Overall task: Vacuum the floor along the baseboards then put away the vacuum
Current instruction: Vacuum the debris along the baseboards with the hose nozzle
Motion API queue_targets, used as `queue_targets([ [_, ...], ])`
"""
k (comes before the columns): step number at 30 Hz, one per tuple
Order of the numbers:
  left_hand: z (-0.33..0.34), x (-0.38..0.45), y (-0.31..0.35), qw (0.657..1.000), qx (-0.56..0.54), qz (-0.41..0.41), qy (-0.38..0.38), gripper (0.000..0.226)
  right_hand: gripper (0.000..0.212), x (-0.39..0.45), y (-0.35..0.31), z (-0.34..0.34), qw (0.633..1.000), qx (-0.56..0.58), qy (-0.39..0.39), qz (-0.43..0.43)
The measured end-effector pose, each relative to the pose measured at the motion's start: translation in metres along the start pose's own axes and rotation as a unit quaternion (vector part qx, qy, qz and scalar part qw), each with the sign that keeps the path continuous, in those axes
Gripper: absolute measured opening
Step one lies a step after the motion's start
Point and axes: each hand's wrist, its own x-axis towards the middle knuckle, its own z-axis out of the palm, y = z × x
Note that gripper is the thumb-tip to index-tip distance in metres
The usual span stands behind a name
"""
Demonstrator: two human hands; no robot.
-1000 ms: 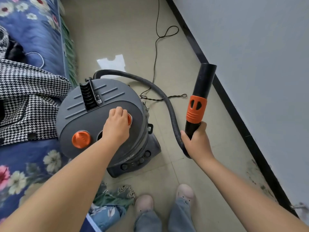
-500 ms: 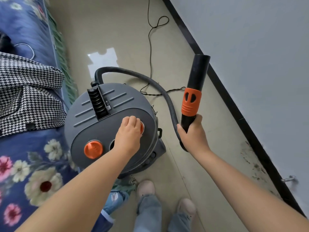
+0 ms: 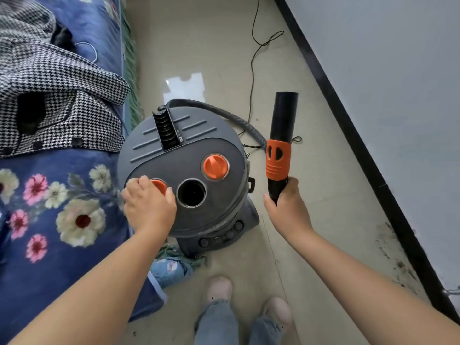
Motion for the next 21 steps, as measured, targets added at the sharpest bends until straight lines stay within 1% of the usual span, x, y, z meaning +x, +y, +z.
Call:
queue_targets([
  [2, 0.002, -0.002, -0.016, 0.998, -0.025, -0.060, -0.010, 0.055, 0.030, -0.009, -0.005, 0.009, 1.000, -0.003, -0.010, -0.007],
  [3, 0.004, -0.002, -0.021, 0.997, -0.042, -0.070, -0.017, 0.055, 0.030, -0.013, -0.007, 0.013, 1.000, 0.001, -0.015, -0.006],
  [6, 0.006, 0.003, -0.025, 0.996, -0.061, -0.047, -0.038, 0.052, 0.028, -0.021, -0.011, 0.023, 1.000, -0.001, -0.026, -0.015],
  [9, 0.001, 0.014, -0.020, 0.997, -0.033, -0.023, -0.064, 0.048, 0.028, -0.025, -0.014, 0.025, 1.000, 0.018, -0.021, -0.008],
  [12, -0.004, 0.022, -0.017, 0.995, 0.032, 0.029, -0.090, 0.041, 0.033, -0.029, -0.017, 0.024, 0.999, 0.034, -0.004, -0.005],
  [14, -0.005, 0.025, -0.019, 0.990, 0.079, 0.075, -0.094, 0.035, 0.032, -0.030, -0.019, 0.024, 0.999, 0.039, 0.002, -0.008],
  [17, -0.009, 0.029, -0.026, 0.966, 0.162, 0.181, -0.087, 0.024, 0.027, -0.032, -0.018, 0.023, 0.999, 0.047, 0.015, -0.006],
  [19, -0.016, 0.032, -0.028, 0.951, 0.202, 0.219, -0.083, 0.028, 0.029, -0.034, -0.014, 0.019, 0.997, 0.071, 0.038, 0.009],
  [21, -0.024, 0.026, -0.025, 0.941, 0.242, 0.229, -0.063, 0.035, 0.030, -0.039, -0.006, 0.009, 0.991, 0.104, 0.072, 0.034],
])
